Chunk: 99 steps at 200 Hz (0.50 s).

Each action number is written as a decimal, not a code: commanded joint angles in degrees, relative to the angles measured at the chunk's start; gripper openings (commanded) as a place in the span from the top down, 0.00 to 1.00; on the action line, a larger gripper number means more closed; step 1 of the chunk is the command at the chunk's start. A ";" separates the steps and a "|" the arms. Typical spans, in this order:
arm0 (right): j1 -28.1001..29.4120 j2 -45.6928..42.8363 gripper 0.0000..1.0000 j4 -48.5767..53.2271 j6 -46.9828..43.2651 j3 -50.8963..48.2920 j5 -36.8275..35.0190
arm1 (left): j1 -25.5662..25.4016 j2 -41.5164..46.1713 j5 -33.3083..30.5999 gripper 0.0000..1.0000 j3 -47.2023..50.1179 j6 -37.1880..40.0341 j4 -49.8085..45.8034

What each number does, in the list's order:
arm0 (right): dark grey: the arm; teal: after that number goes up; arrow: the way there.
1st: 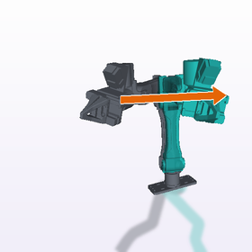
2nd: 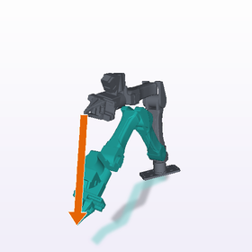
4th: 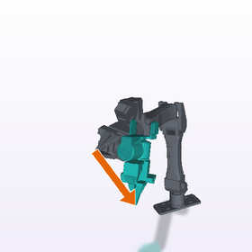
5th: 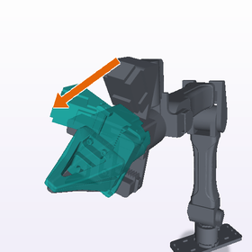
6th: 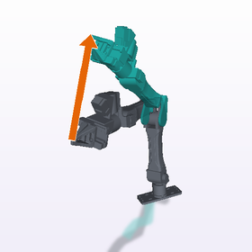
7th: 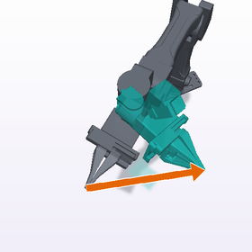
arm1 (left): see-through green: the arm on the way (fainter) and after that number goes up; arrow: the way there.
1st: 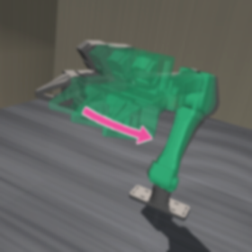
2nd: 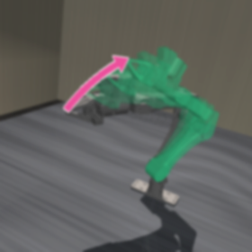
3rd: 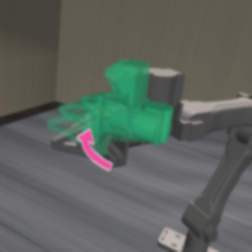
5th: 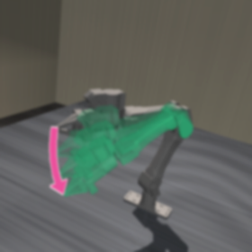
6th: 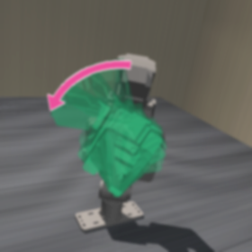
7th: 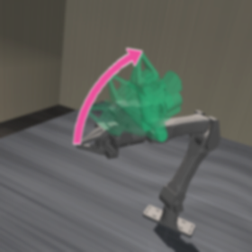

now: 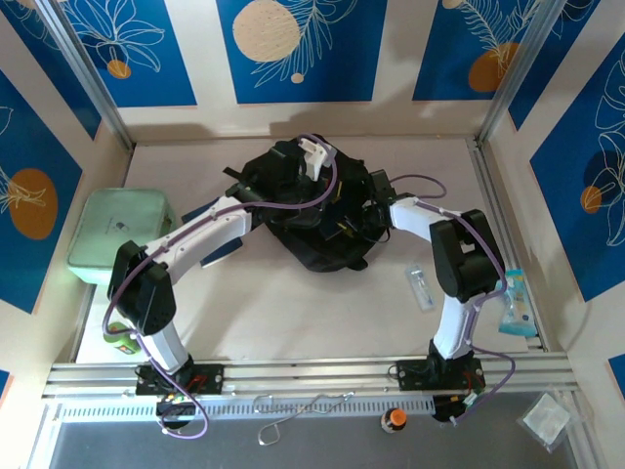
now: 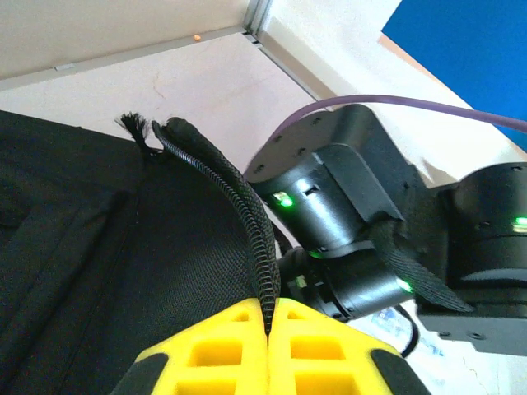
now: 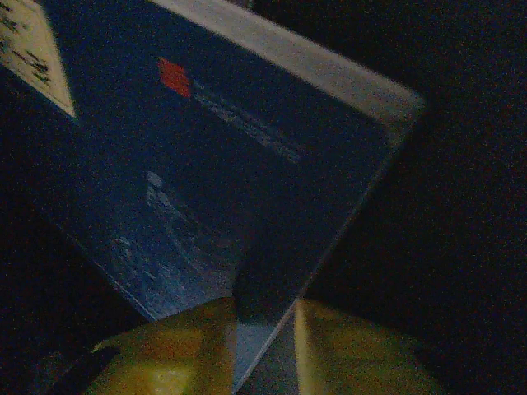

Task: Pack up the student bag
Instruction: Place the book in the student bag.

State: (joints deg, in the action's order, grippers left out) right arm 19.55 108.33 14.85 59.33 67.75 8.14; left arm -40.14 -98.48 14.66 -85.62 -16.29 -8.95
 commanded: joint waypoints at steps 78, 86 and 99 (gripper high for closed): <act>0.01 0.53 0.79 -10.46 -0.36 1.66 5.83 | -0.29 -0.66 2.23 1.00 0.89 -1.72 4.60; -0.13 -2.16 0.75 -11.11 -0.53 -0.69 5.04 | -0.27 -0.59 1.93 1.00 1.08 -1.59 4.50; -0.54 -7.11 0.68 -11.09 -0.73 -4.86 3.51 | -0.25 -0.69 1.54 1.00 1.50 -1.55 4.49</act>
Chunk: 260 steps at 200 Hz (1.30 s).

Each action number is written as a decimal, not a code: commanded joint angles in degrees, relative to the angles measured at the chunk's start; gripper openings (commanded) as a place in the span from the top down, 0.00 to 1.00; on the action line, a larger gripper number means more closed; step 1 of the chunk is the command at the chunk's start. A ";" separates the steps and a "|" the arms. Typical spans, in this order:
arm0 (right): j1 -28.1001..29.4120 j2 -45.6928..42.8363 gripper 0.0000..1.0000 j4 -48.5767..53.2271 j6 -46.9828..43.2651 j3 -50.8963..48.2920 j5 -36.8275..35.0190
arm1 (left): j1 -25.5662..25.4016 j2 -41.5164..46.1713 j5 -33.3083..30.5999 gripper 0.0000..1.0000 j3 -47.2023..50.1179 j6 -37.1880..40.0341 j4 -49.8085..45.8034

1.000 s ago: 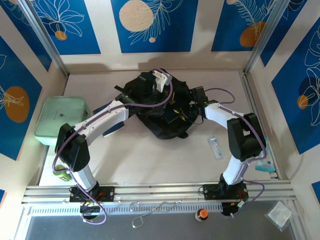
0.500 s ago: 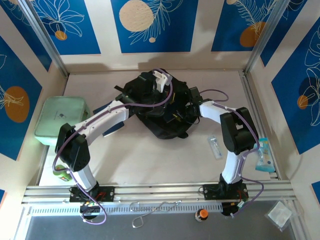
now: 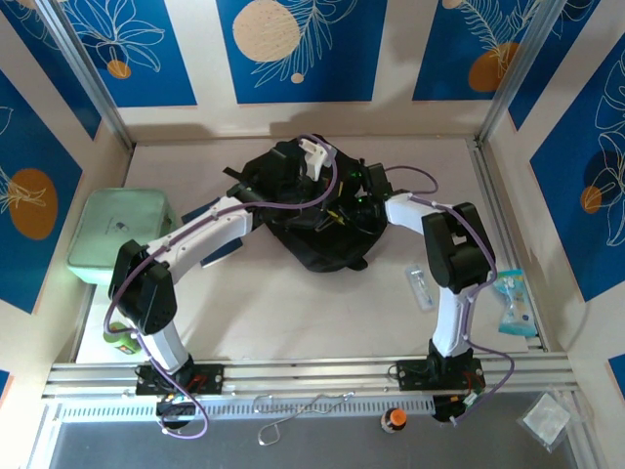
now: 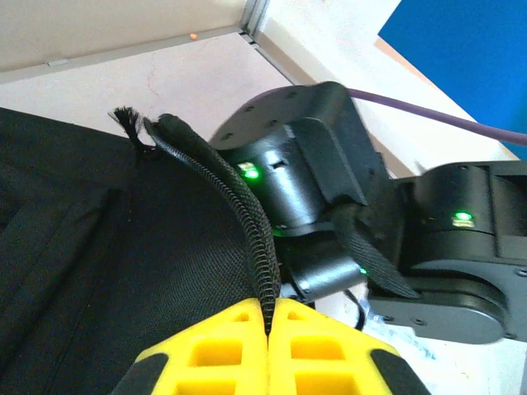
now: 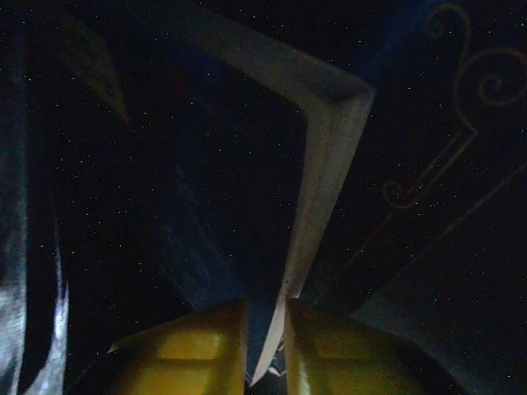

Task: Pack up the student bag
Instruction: Place the book in the student bag, then close the student bag at the top-center of the table, then move the book to the center of the table.

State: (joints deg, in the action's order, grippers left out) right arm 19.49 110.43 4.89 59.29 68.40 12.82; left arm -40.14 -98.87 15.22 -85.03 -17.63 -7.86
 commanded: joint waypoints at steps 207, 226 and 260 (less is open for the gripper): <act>1.19 -37.36 0.01 21.58 -13.16 -9.45 -24.43 | 22.23 8.85 -13.79 0.00 25.88 -6.25 -8.27; 2.29 -35.97 0.01 20.88 -13.06 -8.64 -23.34 | 24.73 6.47 -12.33 0.00 25.89 -8.22 -8.25; 3.37 -35.15 0.00 20.51 -12.77 -8.76 -22.58 | 27.25 1.46 -8.48 0.00 25.67 -10.65 -7.77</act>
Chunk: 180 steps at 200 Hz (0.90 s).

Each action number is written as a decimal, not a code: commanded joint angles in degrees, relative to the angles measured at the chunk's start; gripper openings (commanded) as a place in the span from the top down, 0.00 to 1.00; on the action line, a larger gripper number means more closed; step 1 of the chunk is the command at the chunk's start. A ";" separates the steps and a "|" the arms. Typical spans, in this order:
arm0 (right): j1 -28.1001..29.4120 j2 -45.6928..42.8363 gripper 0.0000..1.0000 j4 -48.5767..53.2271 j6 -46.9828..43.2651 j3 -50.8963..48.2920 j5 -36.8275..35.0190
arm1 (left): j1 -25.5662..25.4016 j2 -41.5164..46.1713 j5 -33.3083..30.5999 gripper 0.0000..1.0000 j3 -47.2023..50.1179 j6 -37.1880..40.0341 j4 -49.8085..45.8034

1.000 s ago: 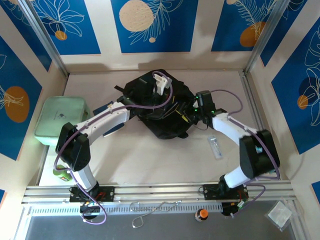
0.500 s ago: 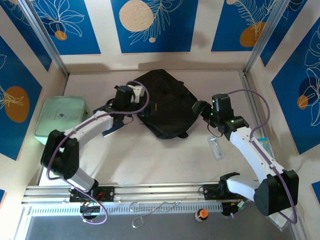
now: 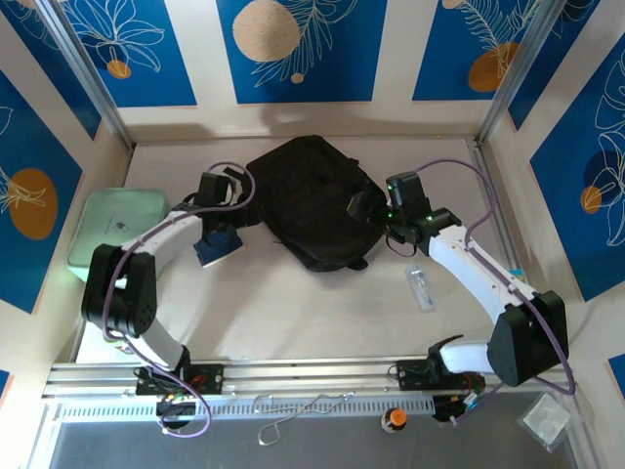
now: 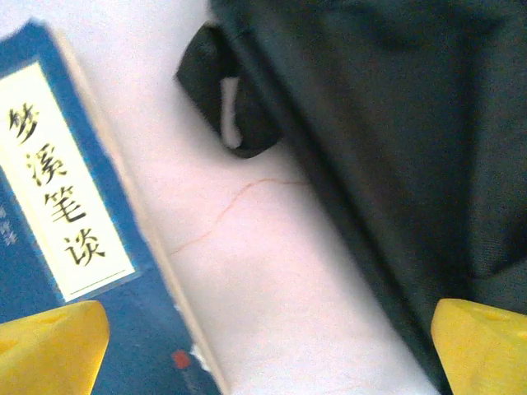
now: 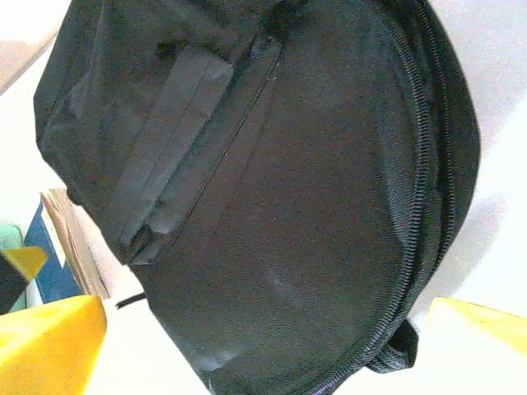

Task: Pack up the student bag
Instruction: Move the book to the center of the table.

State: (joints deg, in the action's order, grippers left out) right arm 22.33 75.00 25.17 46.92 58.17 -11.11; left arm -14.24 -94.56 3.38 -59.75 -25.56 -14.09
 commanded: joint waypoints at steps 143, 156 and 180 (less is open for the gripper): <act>0.48 2.69 0.04 -0.58 0.34 1.35 2.72 | -3.22 -0.23 21.91 0.12 10.36 -12.16 -5.51; 0.68 3.59 0.05 -1.25 0.60 1.57 3.35 | -5.87 1.99 22.64 0.12 12.96 -16.00 -4.24; 1.60 5.62 0.05 -1.63 0.67 3.00 4.04 | -9.68 5.75 23.82 0.12 17.44 -23.52 1.65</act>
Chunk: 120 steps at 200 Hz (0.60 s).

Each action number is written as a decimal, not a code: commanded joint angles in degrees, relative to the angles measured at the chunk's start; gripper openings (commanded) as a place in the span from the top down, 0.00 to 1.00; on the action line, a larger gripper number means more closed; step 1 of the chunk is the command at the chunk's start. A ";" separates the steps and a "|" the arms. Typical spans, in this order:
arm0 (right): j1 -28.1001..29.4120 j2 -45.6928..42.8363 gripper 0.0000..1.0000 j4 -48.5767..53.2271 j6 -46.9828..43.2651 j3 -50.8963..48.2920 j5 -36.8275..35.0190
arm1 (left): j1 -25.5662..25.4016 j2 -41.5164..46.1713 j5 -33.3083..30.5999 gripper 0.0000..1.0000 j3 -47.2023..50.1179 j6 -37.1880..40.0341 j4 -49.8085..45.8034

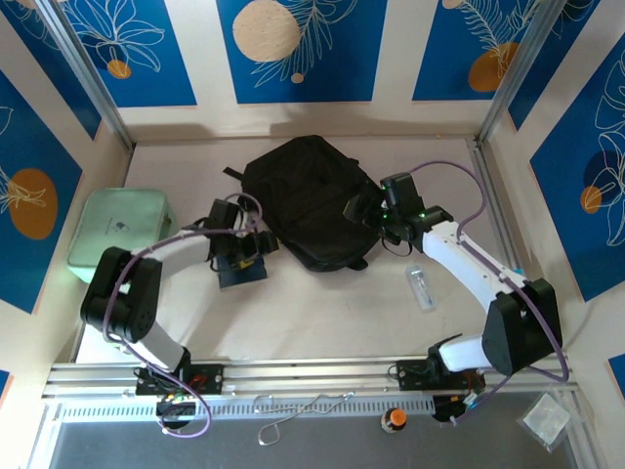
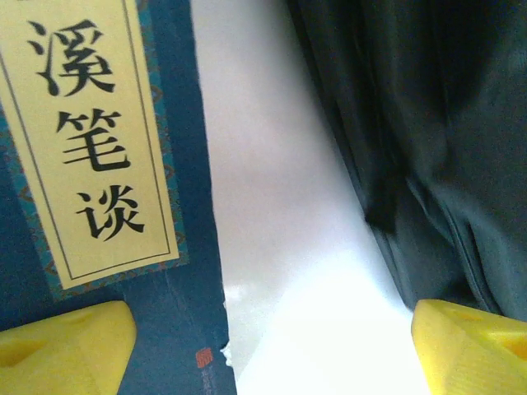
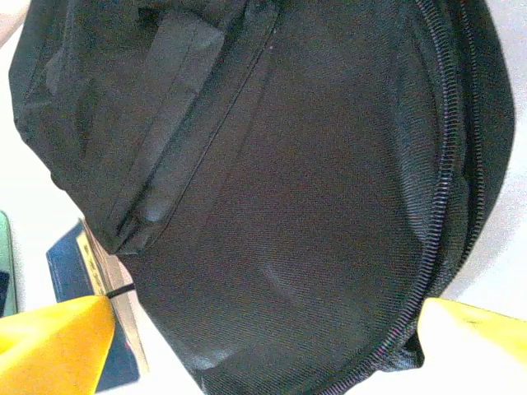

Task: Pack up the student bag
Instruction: Move the book to the center of the table.

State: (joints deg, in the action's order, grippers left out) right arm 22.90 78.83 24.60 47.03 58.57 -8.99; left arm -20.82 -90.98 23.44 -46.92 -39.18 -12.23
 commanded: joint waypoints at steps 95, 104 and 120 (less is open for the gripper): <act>18.23 13.45 0.13 -1.06 -2.54 12.22 0.40 | 4.53 13.35 -8.49 0.00 -2.62 3.13 -12.54; 20.06 15.64 0.15 -0.75 -2.74 14.22 0.96 | 5.70 14.29 -9.92 0.00 -2.19 4.24 -12.98; 22.76 19.79 0.22 0.25 -3.32 18.12 1.93 | 7.62 15.79 -11.50 0.00 -1.24 5.30 -13.64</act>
State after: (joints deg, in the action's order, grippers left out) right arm 42.26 94.13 23.70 45.41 71.81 -8.58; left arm -15.59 -77.32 17.19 -48.60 -38.48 -20.75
